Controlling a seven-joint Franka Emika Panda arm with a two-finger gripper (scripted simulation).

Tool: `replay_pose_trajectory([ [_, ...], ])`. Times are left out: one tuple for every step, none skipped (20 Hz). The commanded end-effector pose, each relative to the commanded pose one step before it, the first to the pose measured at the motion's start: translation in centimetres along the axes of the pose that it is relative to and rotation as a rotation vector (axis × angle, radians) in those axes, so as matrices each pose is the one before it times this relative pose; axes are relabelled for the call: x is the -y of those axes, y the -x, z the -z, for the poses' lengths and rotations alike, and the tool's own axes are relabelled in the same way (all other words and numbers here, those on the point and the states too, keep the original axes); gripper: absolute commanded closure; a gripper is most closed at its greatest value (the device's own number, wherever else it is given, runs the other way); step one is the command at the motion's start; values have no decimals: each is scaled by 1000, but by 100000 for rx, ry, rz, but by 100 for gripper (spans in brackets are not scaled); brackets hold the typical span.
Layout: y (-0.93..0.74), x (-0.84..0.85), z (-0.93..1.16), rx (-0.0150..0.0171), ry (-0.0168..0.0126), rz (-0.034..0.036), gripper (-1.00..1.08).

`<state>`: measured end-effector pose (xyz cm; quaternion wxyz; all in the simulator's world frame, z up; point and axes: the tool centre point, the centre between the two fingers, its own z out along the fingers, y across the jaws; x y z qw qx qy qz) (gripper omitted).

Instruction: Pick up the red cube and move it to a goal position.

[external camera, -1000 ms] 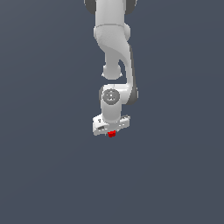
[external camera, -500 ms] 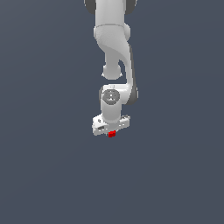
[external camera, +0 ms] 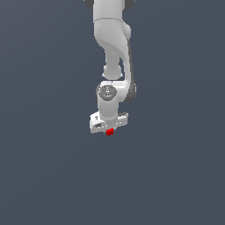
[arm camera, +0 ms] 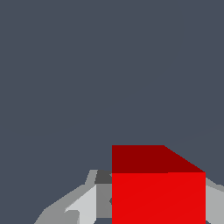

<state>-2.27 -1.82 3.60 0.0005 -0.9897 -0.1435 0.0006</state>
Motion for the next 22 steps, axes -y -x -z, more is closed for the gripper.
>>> replay_pose_trajectory([
  [687,-883,1093,-133,70,-93,108],
  [357,-413,520,0,0,0,108],
  [390,-452,570,0,0,0,108],
  [424,-492,622,0,0,0,108],
  [442,-515,651,0,0,0,108],
  [417,-495,624,0,0,0,108],
  [387,-472,592,0,0,0,108],
  [356,-445,556,0,0,0,108],
  [326,-415,517,0,0,0,108],
  [297,-380,474,0,0,0,108],
  [268,-344,429,0,0,0,108],
  [237,-306,382,0,0,0,108],
  [206,-268,334,0,0,0,108],
  [174,-230,286,0,0,0,108],
  [140,-192,237,0,0,0,108],
  [107,-155,188,0,0,0,108],
  [72,-117,139,0,0,0,108],
  [37,-80,89,0,0,0,108],
  [2,-43,39,0,0,0,108],
  [-33,-6,-11,0,0,0,108],
  [-50,22,-45,0,0,0,108],
  [-19,11,-19,0,0,0,108],
])
